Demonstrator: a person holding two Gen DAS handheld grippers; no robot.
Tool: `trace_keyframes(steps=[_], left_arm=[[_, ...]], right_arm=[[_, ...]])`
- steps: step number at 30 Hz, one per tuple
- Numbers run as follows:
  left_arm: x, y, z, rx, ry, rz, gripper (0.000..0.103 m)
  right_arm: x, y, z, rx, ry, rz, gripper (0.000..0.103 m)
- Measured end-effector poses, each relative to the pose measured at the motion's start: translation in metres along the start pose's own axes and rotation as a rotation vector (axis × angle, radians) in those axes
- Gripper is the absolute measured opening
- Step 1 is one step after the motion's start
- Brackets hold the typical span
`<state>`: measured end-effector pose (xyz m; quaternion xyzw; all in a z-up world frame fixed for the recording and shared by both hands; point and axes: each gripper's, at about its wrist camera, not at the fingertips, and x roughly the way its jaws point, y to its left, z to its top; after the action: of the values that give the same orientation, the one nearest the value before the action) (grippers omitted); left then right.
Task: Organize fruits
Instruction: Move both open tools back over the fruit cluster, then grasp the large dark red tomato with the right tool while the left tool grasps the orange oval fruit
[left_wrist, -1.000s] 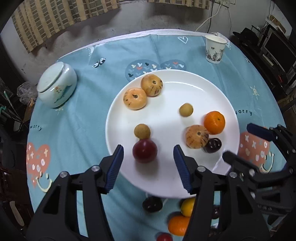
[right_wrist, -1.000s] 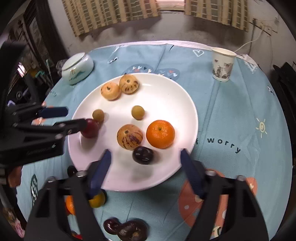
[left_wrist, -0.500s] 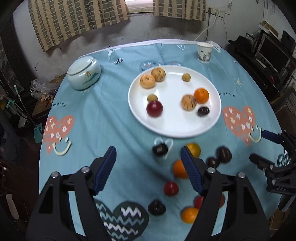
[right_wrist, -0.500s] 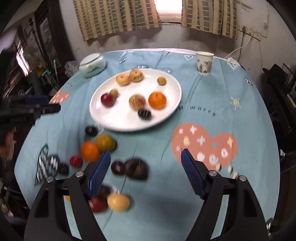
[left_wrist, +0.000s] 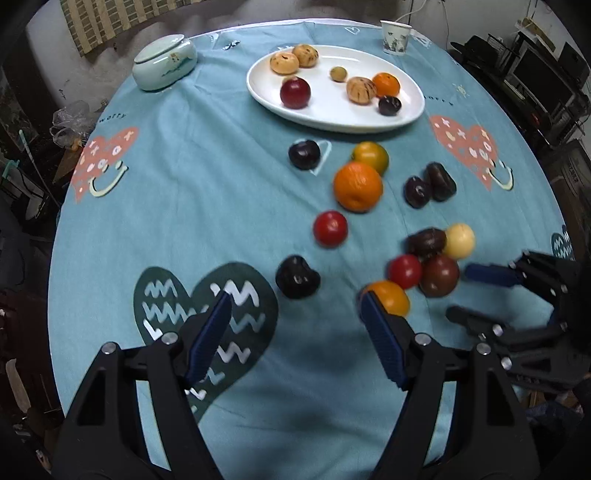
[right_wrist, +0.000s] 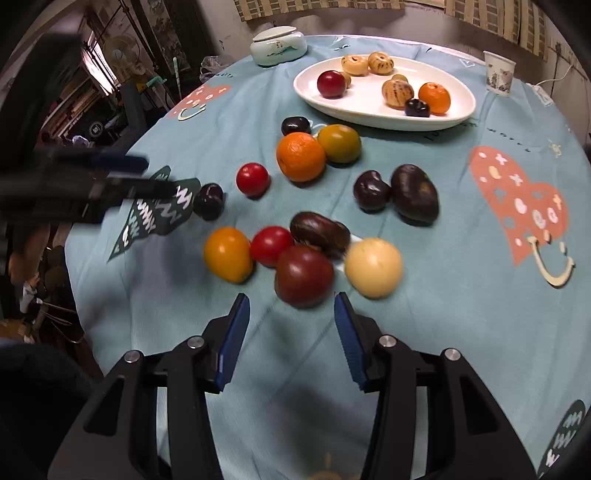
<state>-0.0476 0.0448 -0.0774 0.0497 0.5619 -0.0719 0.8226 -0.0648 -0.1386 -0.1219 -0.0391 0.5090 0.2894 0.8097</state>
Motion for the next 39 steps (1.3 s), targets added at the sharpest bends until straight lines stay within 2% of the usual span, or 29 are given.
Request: trace_keyframes(steps=[7,9,11,17,29,31,34,36,39], left_arm=[[0.008,-0.015,-0.016,0.04,0.039,-0.031,0.074],[0.013,-0.02,-0.017,0.05,0.056,-0.038,0.074],[0.018,-0.026,-0.018,0.062,0.066,-0.043,0.074],[0.028,-0.041,-0.011,0.1,0.07,-0.067,0.074],[0.065,-0.055,0.001,0.142,0.131,-0.072,0.073],[0.066,-0.054,0.002,0.138,0.129,-0.081,0.07],[0.067,-0.055,0.005,0.141,0.127,-0.102,0.057],[0.066,-0.059,0.003,0.159,0.125,-0.115,0.044],[0.065,-0.062,0.0,0.171,0.12,-0.105,0.044]], right_arm=[[0.022,-0.005,0.006,0.009,0.033,-0.012,0.049],[0.025,-0.005,0.008,0.008,0.031,-0.016,0.039],[0.024,-0.011,0.008,0.039,0.036,0.017,0.037],[0.005,-0.023,-0.003,0.09,0.018,0.056,0.037],[0.0,-0.034,-0.011,0.143,0.023,0.047,0.037],[0.0,-0.034,-0.012,0.143,0.022,0.049,0.037],[0.0,-0.033,-0.011,0.136,0.025,0.049,0.037],[0.001,-0.031,-0.011,0.13,0.027,0.05,0.037],[0.002,-0.027,-0.011,0.12,0.034,0.049,0.037]])
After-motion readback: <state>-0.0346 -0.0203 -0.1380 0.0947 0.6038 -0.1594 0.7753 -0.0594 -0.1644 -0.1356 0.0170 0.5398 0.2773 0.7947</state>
